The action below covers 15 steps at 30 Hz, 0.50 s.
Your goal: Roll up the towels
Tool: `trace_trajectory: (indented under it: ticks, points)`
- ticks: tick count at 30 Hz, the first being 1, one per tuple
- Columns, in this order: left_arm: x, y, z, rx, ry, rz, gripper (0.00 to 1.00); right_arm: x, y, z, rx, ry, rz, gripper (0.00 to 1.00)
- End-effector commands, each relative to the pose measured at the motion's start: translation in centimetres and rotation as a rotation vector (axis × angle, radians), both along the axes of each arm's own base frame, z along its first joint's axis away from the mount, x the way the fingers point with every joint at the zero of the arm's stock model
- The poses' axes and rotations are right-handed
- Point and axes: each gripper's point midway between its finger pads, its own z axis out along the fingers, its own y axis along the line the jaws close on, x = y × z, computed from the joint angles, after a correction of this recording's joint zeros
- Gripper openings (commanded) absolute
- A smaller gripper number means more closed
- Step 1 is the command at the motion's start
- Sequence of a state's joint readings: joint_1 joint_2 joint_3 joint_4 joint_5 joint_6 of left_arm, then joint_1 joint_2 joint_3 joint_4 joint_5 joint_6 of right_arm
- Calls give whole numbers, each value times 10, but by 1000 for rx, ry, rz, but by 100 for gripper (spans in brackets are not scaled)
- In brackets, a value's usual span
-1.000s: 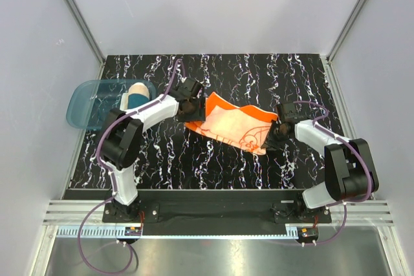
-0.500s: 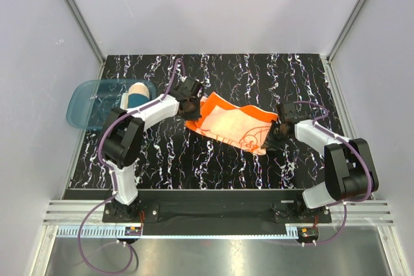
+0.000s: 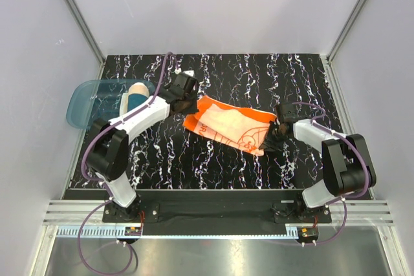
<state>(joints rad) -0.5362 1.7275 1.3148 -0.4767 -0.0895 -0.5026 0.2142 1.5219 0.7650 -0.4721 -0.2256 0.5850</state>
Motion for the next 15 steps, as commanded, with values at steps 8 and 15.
trace_trajectory:
  ticks: [8,15]
  points:
    - [-9,38,-50,94,51,107,3,-17,1,-16,2,90,23,0]
    - [-23,72,-83,171,158,205,11,-24,-6,-19,-32,118,-26,0]
